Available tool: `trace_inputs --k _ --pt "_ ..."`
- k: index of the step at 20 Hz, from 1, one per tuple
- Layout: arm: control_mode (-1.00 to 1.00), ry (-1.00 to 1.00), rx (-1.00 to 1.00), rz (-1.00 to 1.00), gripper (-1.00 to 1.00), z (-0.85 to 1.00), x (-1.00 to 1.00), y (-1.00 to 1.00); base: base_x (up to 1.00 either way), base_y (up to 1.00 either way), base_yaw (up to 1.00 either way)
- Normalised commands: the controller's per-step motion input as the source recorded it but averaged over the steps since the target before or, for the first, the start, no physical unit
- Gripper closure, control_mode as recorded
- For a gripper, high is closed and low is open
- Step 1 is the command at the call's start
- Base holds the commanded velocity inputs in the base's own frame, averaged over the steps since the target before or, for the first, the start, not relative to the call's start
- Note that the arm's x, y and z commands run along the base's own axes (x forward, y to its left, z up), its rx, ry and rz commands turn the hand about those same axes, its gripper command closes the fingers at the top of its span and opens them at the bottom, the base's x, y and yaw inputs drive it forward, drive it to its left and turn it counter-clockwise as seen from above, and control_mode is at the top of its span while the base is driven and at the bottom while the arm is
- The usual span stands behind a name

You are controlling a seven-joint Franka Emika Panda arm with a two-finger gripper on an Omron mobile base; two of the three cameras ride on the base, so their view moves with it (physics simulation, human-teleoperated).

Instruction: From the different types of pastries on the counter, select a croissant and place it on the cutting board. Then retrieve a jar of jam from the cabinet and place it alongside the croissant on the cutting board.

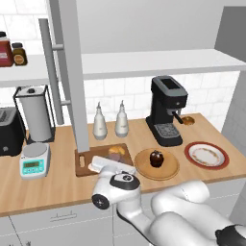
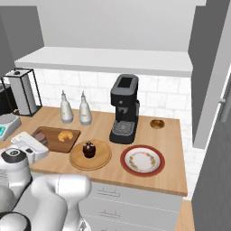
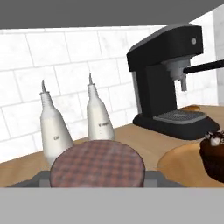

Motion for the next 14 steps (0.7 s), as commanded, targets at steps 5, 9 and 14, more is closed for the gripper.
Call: trace_inputs --k 5,9,14 --pt "-1.00 0.04 0.14 0.09 1.00 -0.21 0.49 0.27 0.00 0.00 0.00" --pt "-1.00 0.00 0.00 0.03 1.00 -0.46 0.34 0.22 0.00 0.00 0.00" --pt "-1.00 -0.02 -0.02 0.00 1.00 -0.23 0.26 0.06 0.00 0.00 0.00"
